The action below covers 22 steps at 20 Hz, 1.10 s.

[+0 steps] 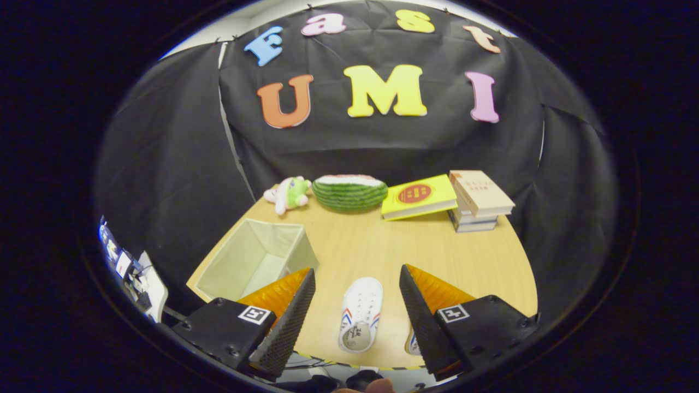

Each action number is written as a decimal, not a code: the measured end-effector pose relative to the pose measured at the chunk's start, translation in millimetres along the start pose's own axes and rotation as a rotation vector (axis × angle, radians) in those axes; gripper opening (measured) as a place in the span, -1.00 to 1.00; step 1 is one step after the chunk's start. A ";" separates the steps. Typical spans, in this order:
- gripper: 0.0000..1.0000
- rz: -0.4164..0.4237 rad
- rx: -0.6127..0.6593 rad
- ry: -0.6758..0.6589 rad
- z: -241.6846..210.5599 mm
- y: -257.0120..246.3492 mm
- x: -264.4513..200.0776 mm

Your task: Open the storage box then place both shoes into the box .Put the left shoe in first, then the right shoe, with the right side of both shoes facing outward in a uniform manner.

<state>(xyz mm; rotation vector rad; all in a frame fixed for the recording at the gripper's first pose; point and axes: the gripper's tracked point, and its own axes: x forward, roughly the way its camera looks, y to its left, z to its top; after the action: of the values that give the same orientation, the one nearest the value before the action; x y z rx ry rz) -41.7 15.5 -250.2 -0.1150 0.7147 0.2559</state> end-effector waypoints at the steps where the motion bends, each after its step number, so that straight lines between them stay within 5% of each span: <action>1: 0.92 0.008 0.002 0.049 -15.3 -7.8 8.9; 11: 0.89 0.137 0.110 0.498 -139.4 -33.2 98.9; 22: 0.52 0.168 0.267 0.752 -177.9 -26.0 136.0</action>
<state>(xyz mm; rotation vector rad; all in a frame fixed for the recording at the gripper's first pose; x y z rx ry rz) -48.4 -17.4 -473.1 0.1141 1.5025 0.2750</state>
